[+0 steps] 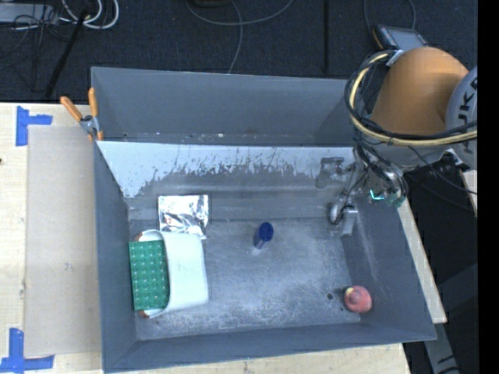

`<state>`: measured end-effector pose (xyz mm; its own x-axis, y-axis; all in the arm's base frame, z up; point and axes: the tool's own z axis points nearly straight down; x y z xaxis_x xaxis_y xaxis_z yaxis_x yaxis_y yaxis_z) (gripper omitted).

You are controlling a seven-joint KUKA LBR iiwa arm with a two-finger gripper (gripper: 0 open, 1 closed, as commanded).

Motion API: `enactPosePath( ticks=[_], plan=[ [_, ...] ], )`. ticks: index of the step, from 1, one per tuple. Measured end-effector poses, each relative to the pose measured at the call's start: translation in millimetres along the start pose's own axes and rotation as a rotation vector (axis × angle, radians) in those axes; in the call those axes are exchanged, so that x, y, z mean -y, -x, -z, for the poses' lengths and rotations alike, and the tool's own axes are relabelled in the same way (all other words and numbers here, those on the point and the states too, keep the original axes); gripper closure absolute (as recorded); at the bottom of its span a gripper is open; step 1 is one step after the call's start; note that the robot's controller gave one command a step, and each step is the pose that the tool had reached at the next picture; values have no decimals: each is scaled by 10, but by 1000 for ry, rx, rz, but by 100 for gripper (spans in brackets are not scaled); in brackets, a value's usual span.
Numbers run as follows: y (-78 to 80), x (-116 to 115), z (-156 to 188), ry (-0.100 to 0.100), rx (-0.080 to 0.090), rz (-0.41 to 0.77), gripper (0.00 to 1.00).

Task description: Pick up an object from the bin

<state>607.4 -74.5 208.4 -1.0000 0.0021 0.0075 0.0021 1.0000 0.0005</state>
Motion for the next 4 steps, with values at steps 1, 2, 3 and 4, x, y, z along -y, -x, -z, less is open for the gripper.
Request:
enactPosePath(
  ticks=[1,2,3,4],
  plan=[
    [97,-937,-938,2,3,249,0],
    [63,-793,-1417,0,3,255,0],
    [81,-796,-1383,-1,8,257,100],
    [-11,-998,-28,-2,18,285,100]
  ],
)
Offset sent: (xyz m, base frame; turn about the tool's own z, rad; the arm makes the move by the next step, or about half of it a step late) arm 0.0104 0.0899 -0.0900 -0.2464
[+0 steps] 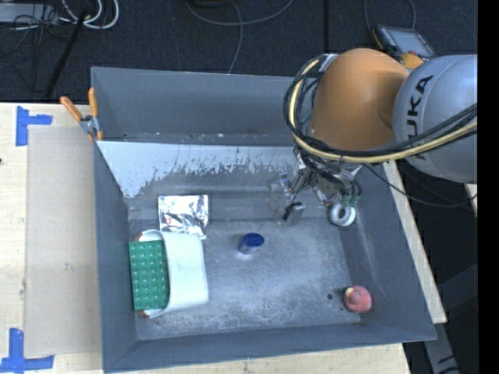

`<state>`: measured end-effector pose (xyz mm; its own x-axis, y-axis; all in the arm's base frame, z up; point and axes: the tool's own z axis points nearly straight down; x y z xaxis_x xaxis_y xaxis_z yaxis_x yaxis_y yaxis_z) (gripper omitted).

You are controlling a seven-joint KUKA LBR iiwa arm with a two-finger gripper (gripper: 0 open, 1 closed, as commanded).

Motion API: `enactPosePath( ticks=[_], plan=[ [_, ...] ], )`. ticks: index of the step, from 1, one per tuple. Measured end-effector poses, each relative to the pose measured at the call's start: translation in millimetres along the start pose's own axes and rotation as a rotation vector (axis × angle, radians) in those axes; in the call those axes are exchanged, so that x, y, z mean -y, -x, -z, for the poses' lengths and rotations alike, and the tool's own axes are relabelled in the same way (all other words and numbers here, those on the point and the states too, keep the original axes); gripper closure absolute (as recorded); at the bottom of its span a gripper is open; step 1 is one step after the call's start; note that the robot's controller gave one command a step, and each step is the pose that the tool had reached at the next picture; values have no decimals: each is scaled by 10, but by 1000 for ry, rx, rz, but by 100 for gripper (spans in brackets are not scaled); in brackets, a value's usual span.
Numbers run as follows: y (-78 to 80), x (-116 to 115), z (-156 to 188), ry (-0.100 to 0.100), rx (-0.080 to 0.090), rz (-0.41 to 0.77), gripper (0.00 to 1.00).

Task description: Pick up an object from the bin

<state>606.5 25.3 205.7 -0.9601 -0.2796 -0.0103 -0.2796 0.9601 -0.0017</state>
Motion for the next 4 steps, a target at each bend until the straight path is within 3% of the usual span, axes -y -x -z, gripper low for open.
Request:
enactPosePath(
  ticks=[1,2,3,4],
  plan=[
    [-17,-1,-50,2,-8,0,0],
    [-25,-198,-1407,5,-17,-6,0],
    [1,-190,-1356,2,-9,-5,100],
    [48,-132,-101,0,-1,5,100]
  ],
)
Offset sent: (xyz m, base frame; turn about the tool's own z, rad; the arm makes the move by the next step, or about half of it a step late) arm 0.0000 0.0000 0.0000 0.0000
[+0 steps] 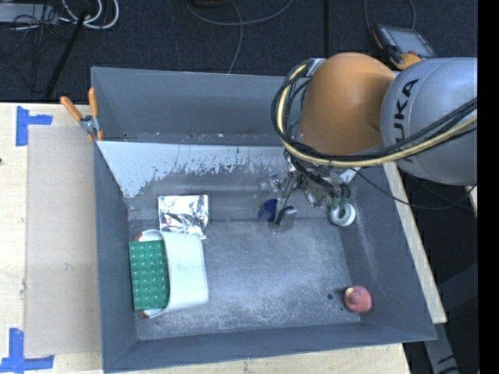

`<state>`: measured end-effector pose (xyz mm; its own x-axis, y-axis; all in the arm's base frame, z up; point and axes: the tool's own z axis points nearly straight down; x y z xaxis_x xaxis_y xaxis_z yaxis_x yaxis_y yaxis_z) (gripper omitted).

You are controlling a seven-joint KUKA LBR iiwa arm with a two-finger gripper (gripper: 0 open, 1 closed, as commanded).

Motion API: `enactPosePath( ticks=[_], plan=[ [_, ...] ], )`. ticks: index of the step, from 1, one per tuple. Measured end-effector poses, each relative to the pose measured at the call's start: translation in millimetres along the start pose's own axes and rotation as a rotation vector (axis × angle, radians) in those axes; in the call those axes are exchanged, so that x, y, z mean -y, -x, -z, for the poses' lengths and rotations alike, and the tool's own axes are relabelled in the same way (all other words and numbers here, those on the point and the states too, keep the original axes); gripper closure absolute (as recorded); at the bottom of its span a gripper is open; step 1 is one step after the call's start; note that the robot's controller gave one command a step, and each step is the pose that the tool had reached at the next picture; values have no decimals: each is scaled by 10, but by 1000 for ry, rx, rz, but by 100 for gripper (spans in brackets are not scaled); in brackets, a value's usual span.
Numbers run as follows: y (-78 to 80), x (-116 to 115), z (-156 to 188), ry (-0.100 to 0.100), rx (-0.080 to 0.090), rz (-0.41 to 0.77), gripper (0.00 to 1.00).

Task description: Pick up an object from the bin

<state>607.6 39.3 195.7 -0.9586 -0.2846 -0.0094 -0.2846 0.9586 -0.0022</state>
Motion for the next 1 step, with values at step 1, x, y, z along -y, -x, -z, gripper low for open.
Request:
enactPosePath(
  ticks=[1],
  plan=[
    [-50,132,965,-1,2,3,100]
  ],
)
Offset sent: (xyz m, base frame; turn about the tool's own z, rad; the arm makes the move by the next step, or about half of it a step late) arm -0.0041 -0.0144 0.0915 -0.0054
